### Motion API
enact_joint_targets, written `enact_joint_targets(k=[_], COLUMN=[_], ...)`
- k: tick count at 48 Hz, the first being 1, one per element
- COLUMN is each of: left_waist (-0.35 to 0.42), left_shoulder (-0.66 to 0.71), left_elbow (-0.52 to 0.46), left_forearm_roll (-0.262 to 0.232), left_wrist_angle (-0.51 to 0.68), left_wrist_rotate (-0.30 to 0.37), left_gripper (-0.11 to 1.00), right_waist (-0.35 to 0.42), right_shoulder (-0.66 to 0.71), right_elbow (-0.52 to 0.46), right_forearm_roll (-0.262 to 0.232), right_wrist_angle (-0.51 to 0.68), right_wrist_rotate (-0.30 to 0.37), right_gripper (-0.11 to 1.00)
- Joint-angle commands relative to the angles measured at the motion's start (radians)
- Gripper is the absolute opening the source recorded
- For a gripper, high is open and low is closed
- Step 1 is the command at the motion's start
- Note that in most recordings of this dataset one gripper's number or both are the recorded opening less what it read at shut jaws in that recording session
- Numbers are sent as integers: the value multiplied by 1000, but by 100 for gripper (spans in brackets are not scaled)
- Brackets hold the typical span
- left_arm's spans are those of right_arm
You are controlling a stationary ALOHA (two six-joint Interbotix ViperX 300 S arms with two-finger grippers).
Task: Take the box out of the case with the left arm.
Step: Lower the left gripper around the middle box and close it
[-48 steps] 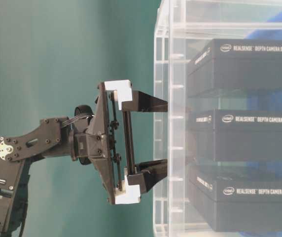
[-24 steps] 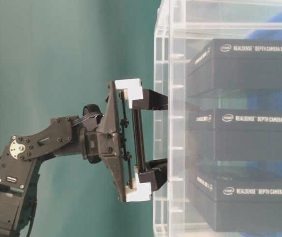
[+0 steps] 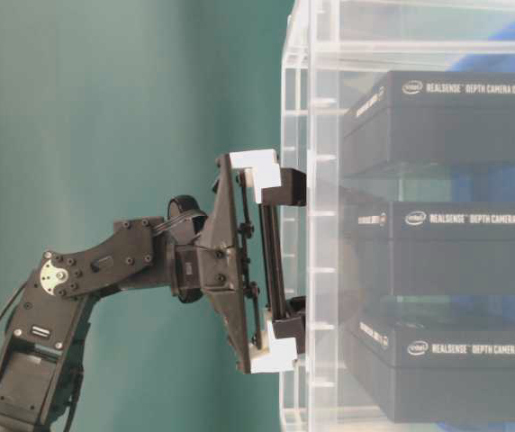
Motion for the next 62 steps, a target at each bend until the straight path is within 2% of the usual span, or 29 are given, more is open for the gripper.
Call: enact_joint_targets(k=[1,17,19,24,25,32,50,62], left_waist=[2,2,2,2,2,0,-2,-5], left_shoulder=[-20,-20,-20,-20,-20,-20,-21,-38], left_elbow=[-9,-11,-14,-14,-14,-15,-25,-109], left_forearm_roll=[3,-3,-8,-18,-18,-20,-20,-20], left_wrist_angle=[0,0,0,-3,-6,-14,-6,75], left_wrist_rotate=[0,3,3,-23,-29,-60,-60,-58], left_gripper=[87,85,82,63,62,63,62,62], right_waist=[0,0,0,0,0,0,0,0], right_shoulder=[0,0,0,0,0,0,0,0], right_elbow=[-15,-15,-15,-15,-15,-15,-15,-15], right_forearm_roll=[-2,-3,-3,-3,-5,-5,-5,-3], right_wrist_angle=[-5,-12,-14,-17,-17,-17,-17,-17], right_wrist_rotate=[3,3,3,3,0,0,0,0], right_gripper=[1,1,1,1,1,1,1,1])
